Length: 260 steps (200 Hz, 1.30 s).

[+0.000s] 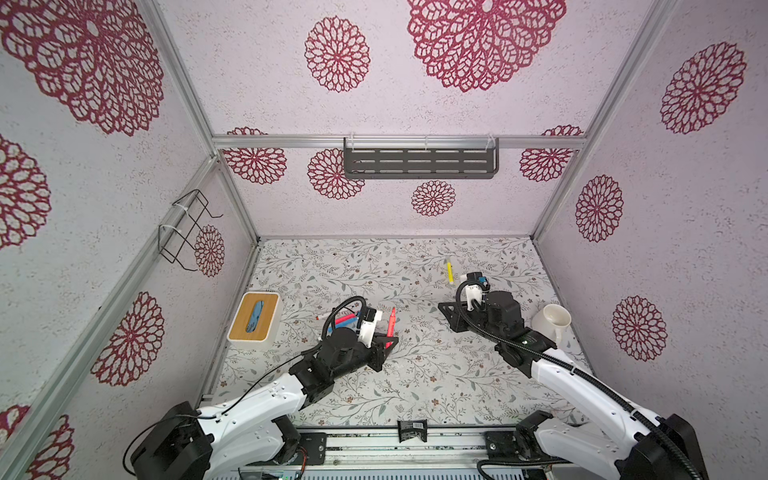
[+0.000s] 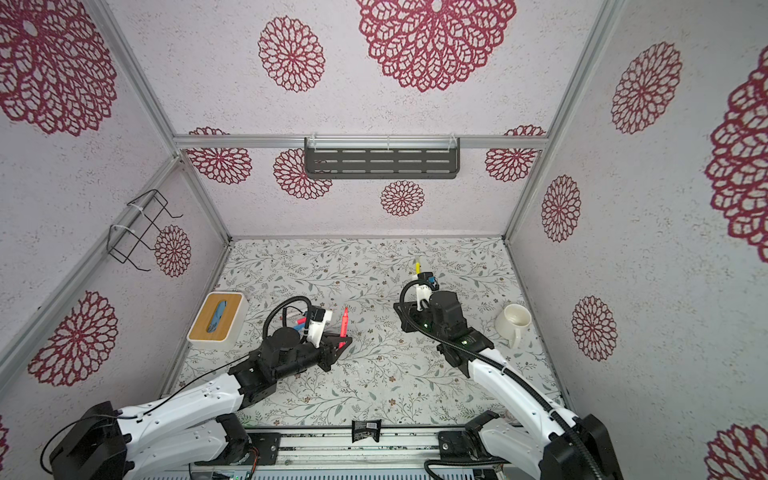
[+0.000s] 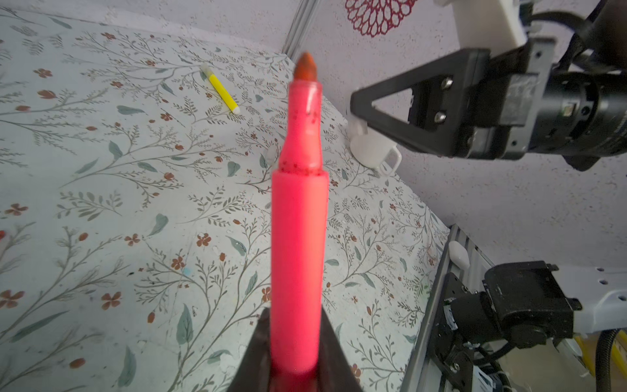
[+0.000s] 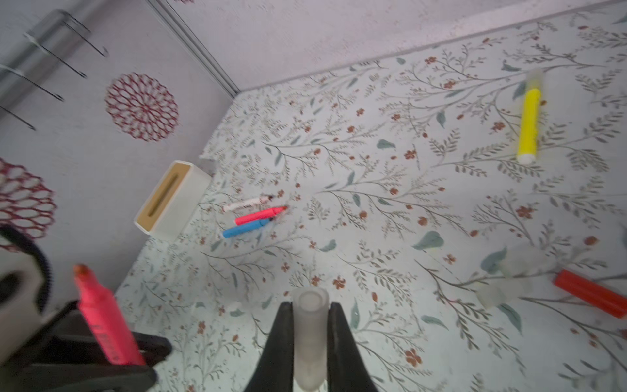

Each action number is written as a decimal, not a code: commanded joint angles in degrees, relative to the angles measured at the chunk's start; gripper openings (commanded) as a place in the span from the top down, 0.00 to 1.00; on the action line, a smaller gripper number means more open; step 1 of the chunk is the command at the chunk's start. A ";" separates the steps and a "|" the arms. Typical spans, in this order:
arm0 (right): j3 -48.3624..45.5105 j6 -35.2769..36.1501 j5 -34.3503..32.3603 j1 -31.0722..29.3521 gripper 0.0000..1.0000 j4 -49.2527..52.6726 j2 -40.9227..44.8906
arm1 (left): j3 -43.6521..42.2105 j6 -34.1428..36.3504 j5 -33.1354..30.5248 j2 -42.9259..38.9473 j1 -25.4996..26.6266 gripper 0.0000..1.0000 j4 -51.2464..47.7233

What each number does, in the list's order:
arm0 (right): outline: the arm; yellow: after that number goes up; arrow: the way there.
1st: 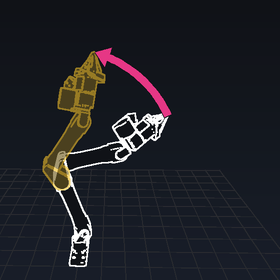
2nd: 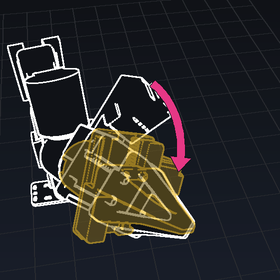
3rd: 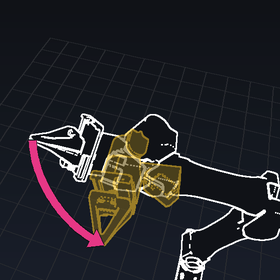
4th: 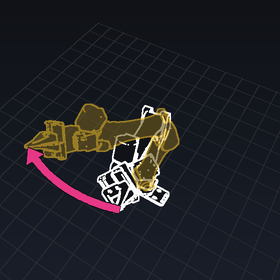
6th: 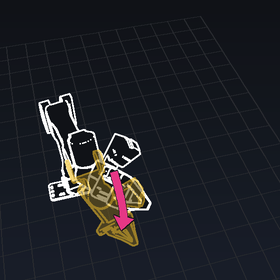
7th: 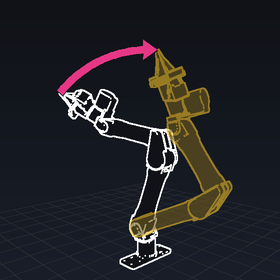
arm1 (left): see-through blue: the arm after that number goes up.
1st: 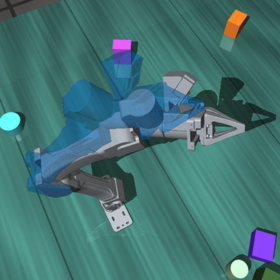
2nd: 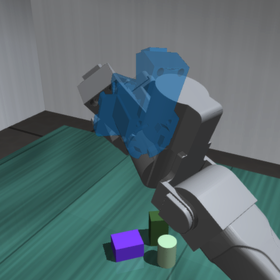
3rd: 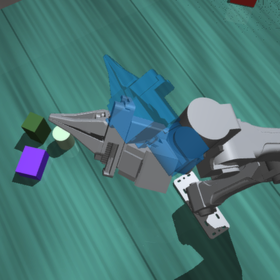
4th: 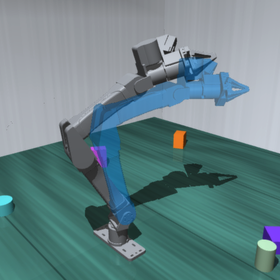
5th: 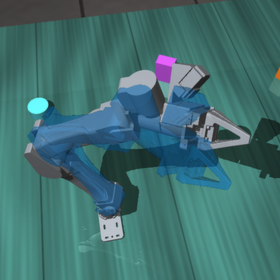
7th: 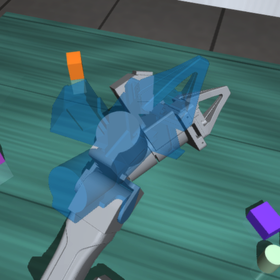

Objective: Insert the pens into the pen caps
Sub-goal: 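Lift the cap with the right gripper toward the pink marker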

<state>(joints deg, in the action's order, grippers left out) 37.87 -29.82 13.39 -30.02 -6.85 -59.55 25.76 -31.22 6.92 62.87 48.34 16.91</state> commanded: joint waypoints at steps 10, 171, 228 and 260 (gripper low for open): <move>-1.21 -7.77 5.12 -0.73 0.92 -16.76 1.52 | 2.49 -1.24 -0.96 3.25 2.93 1.00 6.05; 2.38 -9.11 9.51 -7.95 0.91 -23.56 -4.50 | 4.04 -1.03 -1.71 6.14 5.10 1.00 7.40; 2.77 -9.83 9.90 -8.52 0.91 -24.70 -5.37 | 4.10 -0.91 -1.73 5.89 5.10 1.00 7.15; 2.83 -9.66 9.52 -8.74 0.91 -24.52 -5.53 | 4.05 -0.85 -1.73 5.86 5.10 1.00 7.18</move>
<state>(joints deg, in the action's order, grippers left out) 38.15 -39.18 22.59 -38.20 -28.69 -65.45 28.32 -32.21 5.50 69.41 52.73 23.00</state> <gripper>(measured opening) 0.157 0.184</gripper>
